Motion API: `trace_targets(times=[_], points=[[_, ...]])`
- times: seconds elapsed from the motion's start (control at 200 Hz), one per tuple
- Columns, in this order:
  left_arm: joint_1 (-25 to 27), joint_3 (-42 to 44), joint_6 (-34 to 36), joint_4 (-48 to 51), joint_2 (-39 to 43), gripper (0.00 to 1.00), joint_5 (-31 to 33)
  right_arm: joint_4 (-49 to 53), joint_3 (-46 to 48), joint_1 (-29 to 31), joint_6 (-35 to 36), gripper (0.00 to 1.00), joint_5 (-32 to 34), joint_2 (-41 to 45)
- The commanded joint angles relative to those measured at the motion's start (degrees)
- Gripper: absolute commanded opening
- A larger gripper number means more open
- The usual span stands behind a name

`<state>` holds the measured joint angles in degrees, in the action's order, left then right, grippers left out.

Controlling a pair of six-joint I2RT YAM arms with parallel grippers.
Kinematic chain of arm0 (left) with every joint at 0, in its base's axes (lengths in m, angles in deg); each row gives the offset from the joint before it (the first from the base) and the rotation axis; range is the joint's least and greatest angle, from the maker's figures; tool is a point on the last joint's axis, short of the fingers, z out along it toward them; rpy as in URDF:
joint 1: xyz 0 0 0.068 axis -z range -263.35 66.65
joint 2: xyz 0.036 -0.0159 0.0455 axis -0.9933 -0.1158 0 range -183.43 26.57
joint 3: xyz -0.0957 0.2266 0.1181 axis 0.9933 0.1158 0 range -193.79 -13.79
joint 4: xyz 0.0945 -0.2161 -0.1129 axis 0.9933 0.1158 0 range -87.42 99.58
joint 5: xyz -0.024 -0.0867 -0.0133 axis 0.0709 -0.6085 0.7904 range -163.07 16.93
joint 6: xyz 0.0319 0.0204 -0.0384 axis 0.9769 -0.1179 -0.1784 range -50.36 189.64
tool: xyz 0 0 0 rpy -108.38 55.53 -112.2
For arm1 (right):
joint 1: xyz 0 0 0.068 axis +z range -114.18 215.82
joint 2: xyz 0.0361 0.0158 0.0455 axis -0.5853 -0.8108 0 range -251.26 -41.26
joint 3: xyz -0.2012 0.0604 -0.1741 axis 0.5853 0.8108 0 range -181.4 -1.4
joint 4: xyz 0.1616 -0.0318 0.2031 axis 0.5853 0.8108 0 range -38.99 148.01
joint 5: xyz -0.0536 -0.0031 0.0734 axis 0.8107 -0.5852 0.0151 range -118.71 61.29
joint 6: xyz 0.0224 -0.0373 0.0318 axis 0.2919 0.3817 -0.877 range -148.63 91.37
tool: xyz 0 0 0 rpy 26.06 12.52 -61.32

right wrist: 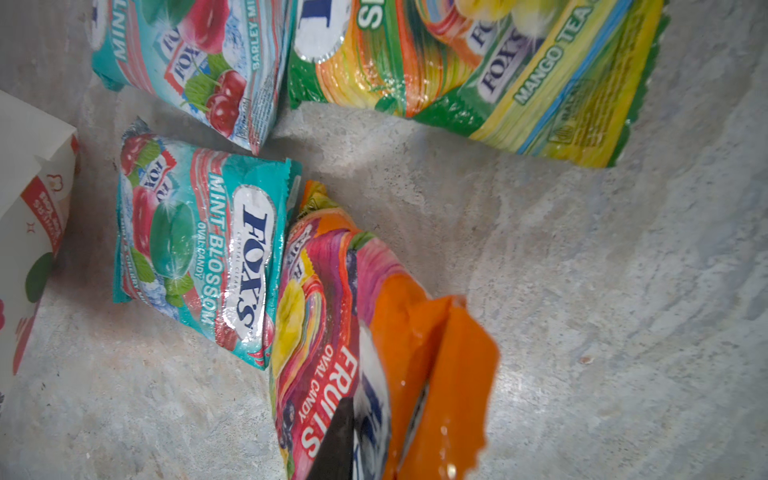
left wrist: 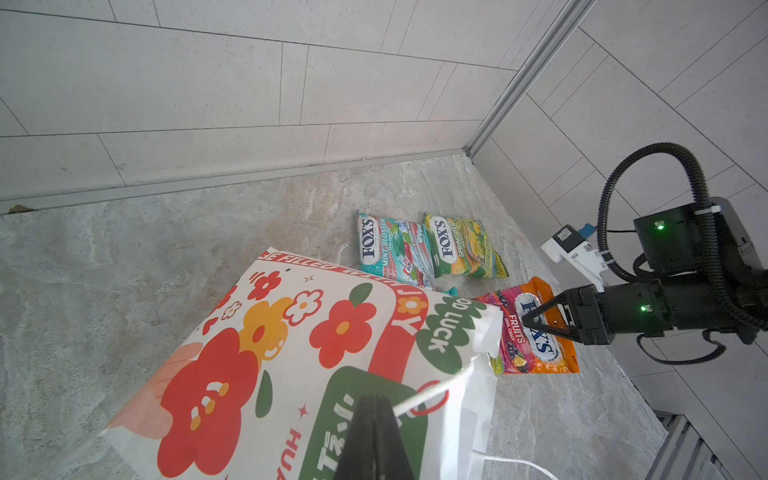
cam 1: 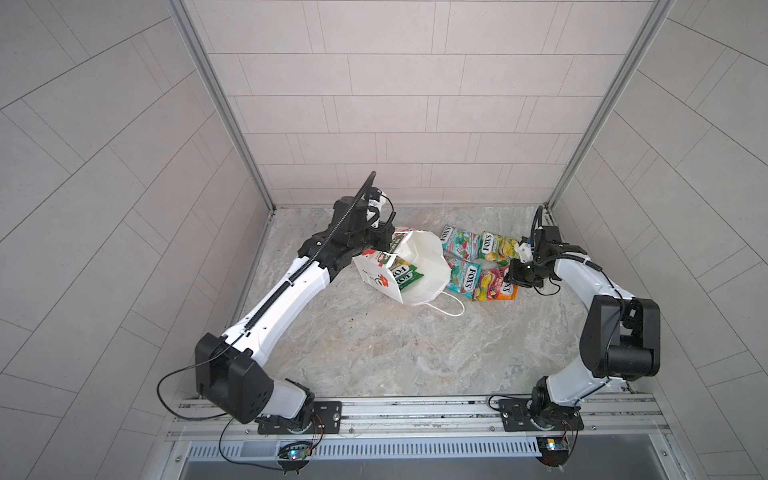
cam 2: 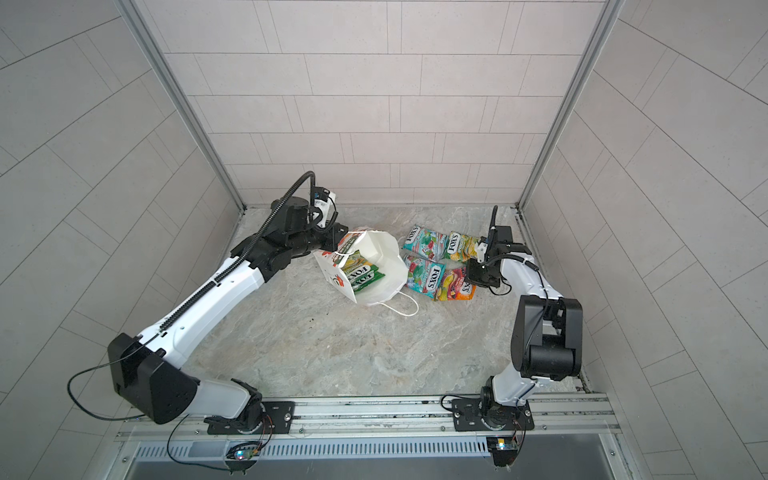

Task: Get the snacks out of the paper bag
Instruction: 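Lower the Fruits packet beside the Mint Blossom packet and open the right gripper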

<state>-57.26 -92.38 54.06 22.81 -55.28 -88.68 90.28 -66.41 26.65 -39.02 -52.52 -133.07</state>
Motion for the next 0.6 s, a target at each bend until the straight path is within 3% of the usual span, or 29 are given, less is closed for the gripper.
trace_targets(times=[0.0, 0.14, 0.435, 0.59], points=[[0.02, 0.45, 0.71, -0.01, 1.26, 0.00, 0.85, 1.78, -1.95, -0.32, 1.26, 0.22, 4.44, -1.46], [0.03, 0.35, 0.80, 0.16, 1.16, 0.00, 0.94, 1.78, -3.58, -0.59, 0.26, 0.36, 10.13, -2.18], [0.05, 0.02, 0.98, 0.60, 1.06, 0.00, 0.59, 0.86, -2.81, -1.03, -4.37, 0.50, 19.66, 0.75], [-0.01, -0.19, 1.16, 0.86, 1.12, 0.00, -0.09, -3.65, 2.47, -1.03, -8.18, 0.50, 16.15, 8.72]])
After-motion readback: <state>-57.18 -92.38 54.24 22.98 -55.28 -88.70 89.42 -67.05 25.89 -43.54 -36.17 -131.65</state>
